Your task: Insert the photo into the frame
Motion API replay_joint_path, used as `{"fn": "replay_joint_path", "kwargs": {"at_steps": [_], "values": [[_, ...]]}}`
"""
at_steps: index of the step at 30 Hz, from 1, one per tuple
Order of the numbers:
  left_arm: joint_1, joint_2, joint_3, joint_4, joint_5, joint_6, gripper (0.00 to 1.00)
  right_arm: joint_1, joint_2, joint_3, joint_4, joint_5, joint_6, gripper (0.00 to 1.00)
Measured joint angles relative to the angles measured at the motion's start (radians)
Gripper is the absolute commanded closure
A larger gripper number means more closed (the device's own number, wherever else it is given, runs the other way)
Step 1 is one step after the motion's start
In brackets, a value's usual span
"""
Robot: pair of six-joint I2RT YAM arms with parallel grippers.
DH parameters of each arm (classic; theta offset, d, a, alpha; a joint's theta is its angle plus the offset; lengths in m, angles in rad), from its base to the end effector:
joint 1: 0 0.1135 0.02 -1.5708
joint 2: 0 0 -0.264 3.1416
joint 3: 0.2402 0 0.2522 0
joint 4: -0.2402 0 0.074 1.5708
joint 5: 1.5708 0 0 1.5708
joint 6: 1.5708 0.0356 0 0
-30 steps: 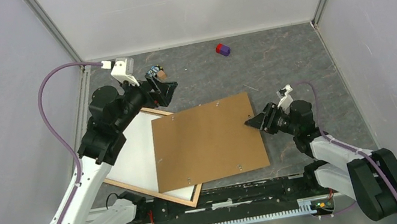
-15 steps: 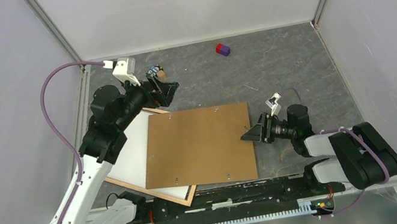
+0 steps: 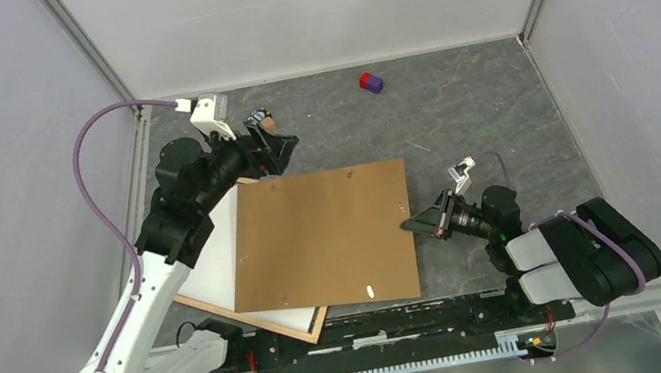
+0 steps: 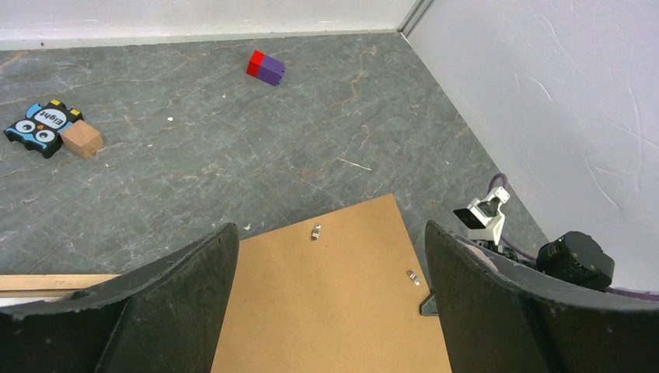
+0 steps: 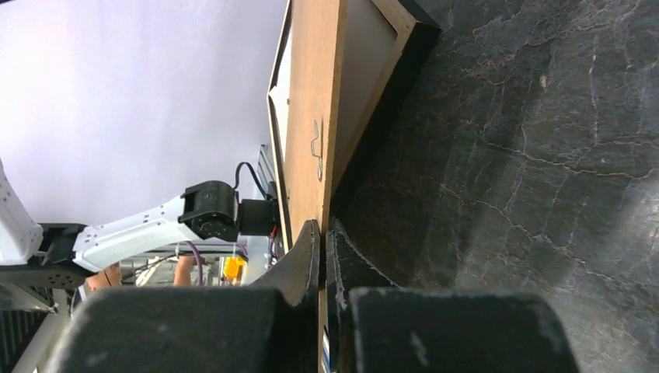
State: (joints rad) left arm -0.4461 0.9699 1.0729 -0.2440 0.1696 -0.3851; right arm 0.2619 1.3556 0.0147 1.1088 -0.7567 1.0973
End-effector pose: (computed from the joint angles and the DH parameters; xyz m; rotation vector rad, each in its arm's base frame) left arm 0.1925 -0.0987 0.4008 0.1840 1.7601 -0.7558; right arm 0.1628 0.0689 0.1236 0.2326 2.0494 1.5867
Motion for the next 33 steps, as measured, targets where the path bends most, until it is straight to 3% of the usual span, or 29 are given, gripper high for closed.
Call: {"fn": "replay_joint_path", "kwargs": {"at_steps": [5, 11, 20, 24, 28, 31, 33], "values": [[0.002, 0.015, 0.0, 0.001, 0.003, -0.001, 0.06, 0.014, -0.033, 0.0, -0.03, 0.054, 0.041, 1.0], [0.005, 0.02, 0.0, 0.008, 0.019, -0.017, 0.06, 0.016, -0.182, -0.002, -0.317, 0.133, 0.014, 1.0], [0.028, 0.087, 0.001, 0.007, 0.027, -0.052, 0.06, 0.014, -0.35, -0.002, -0.476, 0.219, 0.05, 1.0], [0.071, 0.163, 0.006, -0.01, 0.031, -0.11, 0.06, -0.03, -0.398, -0.002, -0.562, 0.24, 0.005, 1.0], [0.093, 0.221, 0.003, -0.074, -0.067, -0.217, 0.02, -0.11, -0.396, -0.002, -0.603, 0.22, -0.057, 1.0], [0.114, 0.23, -0.029, -0.102, -0.132, -0.317, 0.07, -0.141, -0.384, -0.001, -0.607, 0.188, -0.088, 1.0], [0.143, 0.246, -0.06, -0.112, -0.143, -0.391, 0.18, -0.146, -0.383, 0.002, -0.61, 0.172, -0.104, 1.0]]}}
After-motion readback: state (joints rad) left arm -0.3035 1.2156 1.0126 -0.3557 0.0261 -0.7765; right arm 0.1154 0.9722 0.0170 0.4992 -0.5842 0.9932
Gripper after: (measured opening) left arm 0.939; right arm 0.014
